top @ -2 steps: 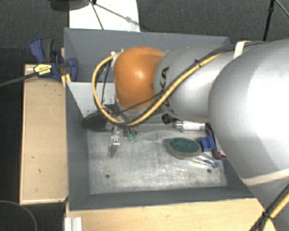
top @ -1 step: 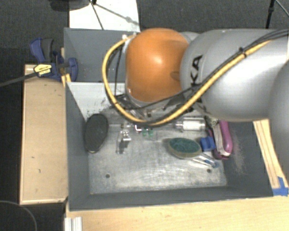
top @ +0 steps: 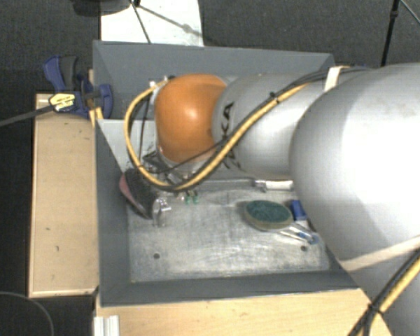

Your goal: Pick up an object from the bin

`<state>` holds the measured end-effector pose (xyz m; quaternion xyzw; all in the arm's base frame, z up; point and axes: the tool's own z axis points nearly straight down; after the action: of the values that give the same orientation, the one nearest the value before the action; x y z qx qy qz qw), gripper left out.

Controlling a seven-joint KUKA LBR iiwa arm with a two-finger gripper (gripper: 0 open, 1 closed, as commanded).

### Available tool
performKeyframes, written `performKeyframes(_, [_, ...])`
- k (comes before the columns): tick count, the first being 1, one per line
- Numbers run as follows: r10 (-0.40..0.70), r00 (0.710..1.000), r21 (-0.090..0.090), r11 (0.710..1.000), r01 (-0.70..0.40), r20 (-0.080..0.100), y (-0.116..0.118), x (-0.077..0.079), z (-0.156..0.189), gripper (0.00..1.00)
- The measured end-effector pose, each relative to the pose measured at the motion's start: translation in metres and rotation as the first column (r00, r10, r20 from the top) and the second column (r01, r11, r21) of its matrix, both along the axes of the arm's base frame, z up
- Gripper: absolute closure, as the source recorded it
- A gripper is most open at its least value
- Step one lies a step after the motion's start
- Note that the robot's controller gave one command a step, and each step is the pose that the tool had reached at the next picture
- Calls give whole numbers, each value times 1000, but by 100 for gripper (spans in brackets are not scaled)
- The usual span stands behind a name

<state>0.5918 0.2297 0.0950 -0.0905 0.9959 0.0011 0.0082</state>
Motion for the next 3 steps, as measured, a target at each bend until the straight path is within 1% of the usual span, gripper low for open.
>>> performKeyframes(1, [-5, 1000, -5, 1000, 5, -6, -3, -2, -7, 100])
performKeyframes(2, [-9, 1000, -9, 1000, 9, -15, -4, -4, -10, 0])
performKeyframes(3, [-12, 1000, -6, 1000, 12, -11, -3, -3, -9, 100])
